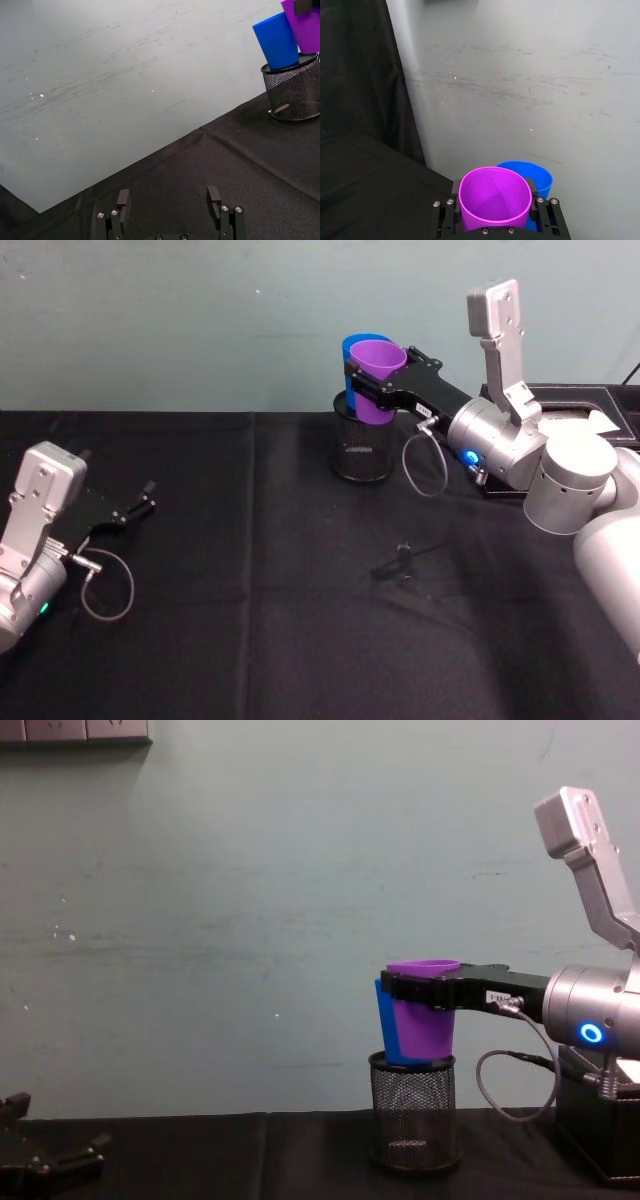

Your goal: Pick up one cup with a gripper and tap it against the other cup.

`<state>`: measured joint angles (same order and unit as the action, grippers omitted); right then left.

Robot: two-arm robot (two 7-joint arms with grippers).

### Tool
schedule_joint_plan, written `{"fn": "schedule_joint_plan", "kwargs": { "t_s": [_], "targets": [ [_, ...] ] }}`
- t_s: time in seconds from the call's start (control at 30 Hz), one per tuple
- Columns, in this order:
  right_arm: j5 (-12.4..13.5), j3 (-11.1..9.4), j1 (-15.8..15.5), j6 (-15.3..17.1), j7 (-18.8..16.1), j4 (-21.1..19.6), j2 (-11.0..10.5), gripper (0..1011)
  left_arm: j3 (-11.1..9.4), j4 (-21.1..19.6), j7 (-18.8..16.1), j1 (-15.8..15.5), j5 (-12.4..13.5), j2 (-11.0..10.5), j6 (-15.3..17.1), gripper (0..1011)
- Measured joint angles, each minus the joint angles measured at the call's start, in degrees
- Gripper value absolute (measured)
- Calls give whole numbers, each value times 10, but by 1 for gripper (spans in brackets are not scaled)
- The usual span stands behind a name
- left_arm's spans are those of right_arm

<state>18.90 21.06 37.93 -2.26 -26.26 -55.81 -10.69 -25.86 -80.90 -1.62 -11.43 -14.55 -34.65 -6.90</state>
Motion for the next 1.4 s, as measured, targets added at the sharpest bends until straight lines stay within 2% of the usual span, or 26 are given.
{"fn": "schedule_joint_plan", "kwargs": {
  "t_s": [1.4],
  "targets": [
    [0, 0, 0, 0, 0, 0, 0, 735, 0, 0, 0, 0, 0, 0, 0, 1000]
  ]
}}
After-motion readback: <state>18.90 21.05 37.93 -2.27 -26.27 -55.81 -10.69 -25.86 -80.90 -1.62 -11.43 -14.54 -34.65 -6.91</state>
